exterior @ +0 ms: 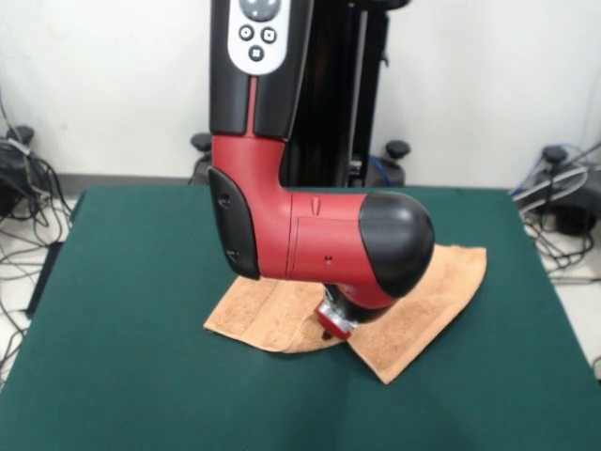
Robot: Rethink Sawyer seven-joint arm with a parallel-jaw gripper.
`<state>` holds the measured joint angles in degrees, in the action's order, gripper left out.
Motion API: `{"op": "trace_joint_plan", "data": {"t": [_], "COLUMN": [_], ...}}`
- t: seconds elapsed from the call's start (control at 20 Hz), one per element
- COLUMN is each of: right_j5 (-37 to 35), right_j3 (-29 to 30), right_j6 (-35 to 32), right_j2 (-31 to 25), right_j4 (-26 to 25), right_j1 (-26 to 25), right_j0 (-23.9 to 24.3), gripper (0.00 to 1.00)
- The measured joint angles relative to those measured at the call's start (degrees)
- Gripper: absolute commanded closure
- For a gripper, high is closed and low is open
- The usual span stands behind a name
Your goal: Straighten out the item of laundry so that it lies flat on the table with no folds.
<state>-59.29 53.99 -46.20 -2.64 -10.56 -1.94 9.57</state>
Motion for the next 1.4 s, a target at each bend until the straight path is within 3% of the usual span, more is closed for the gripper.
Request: {"op": "trace_joint_plan", "data": {"t": [0.75,1.4], "right_j5": [2.4,7.4], "right_j3": [7.0,6.9], "right_j6": [0.0,0.0], "right_j2": [0.3,0.5], "right_j4": [0.0,0.0], "right_j1": [8.7,10.6], "right_j0": [-0.8,-3.5], "gripper": [0.0,0.0]}}
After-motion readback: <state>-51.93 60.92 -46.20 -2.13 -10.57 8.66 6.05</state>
